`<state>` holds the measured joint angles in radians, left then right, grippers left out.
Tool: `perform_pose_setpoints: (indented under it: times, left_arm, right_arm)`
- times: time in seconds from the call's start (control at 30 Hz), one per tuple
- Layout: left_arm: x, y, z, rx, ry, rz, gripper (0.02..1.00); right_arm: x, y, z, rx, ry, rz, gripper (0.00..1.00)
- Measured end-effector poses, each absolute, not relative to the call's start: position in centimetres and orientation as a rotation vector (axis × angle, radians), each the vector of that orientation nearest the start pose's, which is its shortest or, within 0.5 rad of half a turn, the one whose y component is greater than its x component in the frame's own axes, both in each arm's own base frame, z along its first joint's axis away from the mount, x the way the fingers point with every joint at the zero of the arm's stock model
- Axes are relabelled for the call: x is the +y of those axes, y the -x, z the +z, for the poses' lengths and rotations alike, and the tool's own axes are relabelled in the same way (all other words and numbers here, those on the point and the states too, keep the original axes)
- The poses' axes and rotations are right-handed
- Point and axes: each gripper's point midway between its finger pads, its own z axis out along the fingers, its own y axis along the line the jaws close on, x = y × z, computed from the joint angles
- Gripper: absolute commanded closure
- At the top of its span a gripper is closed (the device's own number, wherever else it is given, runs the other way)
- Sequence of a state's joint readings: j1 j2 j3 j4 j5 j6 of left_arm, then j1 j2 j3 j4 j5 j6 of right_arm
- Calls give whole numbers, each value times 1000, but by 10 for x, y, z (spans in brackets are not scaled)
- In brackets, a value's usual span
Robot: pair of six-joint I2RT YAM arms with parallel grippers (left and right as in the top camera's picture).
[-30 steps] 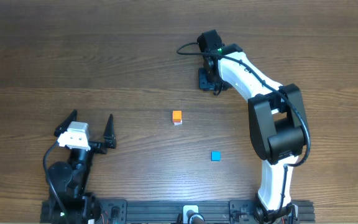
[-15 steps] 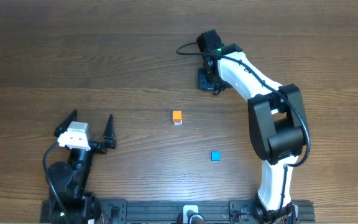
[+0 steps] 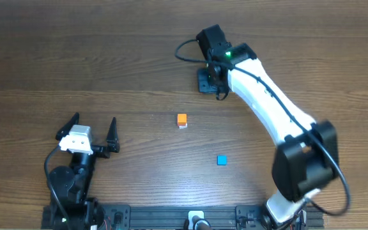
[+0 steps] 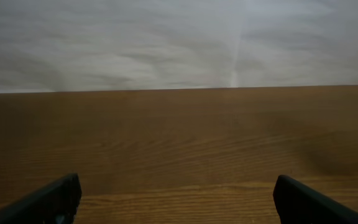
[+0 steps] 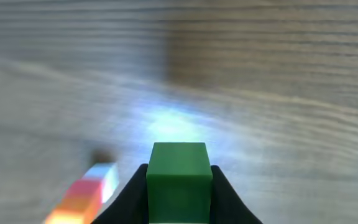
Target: Stack Cubes
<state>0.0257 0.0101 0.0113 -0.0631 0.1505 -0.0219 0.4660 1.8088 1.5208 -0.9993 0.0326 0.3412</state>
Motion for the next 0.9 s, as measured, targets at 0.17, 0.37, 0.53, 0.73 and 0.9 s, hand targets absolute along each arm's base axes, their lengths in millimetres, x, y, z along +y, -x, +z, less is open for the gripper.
perform_pose_setpoints:
  times: [0.17,0.37,0.53,0.73,0.9]
  left_arm:
    - [-19,-245,161,1632,-77,-120,18]
    - [-19,-245,161,1632,-77,-120,18]
    - [-19,-245,161,1632,-77,-120,18]
    - [-19,-245,161,1632,-77,-120,18]
    - [-19,-245,161,1632,-77,-120,18]
  right_arm:
    - [214,-321,153,2834,270,177,989]
    - [245,-277,152,2892,296,170,991]
    - [251,-266,151,2908,248,165,989]
    - [243,-260,141,2964,173,104,989]
    - [244,-261,134,2980,147,82,989]
